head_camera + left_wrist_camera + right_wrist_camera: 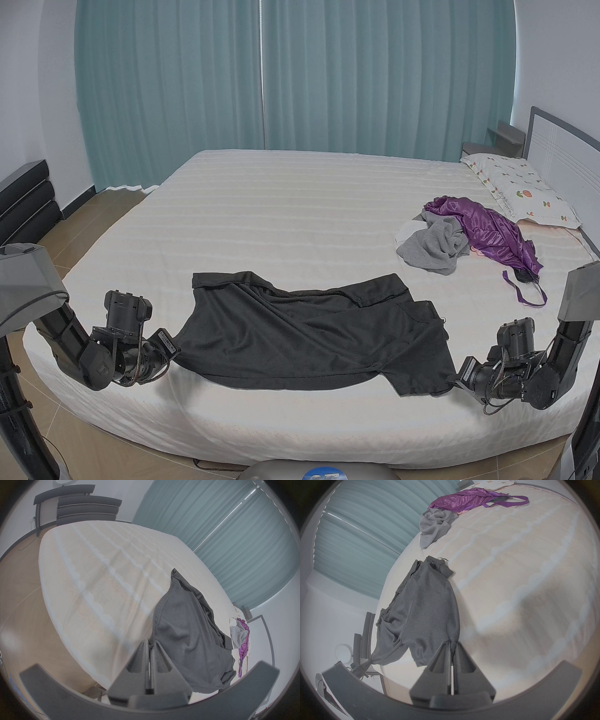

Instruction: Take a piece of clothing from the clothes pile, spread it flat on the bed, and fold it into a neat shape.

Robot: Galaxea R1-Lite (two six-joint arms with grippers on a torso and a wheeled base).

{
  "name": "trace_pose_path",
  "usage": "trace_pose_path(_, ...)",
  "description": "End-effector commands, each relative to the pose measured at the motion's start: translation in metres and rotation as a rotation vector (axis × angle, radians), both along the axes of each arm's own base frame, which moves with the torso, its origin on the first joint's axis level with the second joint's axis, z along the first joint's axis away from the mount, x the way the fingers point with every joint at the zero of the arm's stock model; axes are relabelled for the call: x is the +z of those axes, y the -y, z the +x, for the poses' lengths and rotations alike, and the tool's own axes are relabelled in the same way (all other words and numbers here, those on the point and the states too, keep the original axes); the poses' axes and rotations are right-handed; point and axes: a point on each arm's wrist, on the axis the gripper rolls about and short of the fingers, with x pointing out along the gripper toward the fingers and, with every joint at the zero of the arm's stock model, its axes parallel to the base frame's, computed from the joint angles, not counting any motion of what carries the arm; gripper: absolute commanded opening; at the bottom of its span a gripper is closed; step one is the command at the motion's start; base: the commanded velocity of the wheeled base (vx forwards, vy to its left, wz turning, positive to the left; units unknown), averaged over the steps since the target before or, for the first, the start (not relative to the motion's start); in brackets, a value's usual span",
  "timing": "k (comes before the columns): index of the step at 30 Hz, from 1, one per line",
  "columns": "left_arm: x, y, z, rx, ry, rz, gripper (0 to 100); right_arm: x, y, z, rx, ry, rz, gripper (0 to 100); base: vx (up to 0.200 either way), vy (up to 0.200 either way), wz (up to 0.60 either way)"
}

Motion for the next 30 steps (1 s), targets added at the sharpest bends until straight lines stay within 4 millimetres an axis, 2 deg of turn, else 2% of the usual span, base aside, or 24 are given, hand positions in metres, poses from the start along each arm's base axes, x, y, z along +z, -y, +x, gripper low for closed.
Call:
trace_pose_path(1, 0.005, 0.003, -0.005, -0.015, 0.010, 0.002, 0, 0.015, 0.004, -0.017, 0.003, 0.019, 0.015, 0, 0.000, 0.000, 0.00)
trace_pose_path(7, 0.018, 0.003, -0.012, -0.017, 0.044, -0.003, 0, 0.026, 0.009, -0.032, 0.003, 0.033, 0.026, 0, 0.000, 0.000, 0.00)
trace_pose_path(15, 0.017, 0.001, -0.019, -0.061, 0.031, 0.043, 0, 0.029, 0.013, -0.050, 0.021, 0.008, 0.044, 0, 0.000, 0.000, 0.00)
trace_pose_path(20, 0.024, 0.000, -0.025, -0.065, 0.022, 0.077, 0, 0.032, 0.022, -0.069, 0.053, -0.001, 0.034, 0, 0.000, 0.000, 0.00)
trace_pose_path(30, 0.028, -0.002, -0.034, -0.091, -0.007, 0.107, 0, 0.035, 0.028, -0.077, 0.067, -0.014, 0.012, 0, 0.000, 0.000, 0.00)
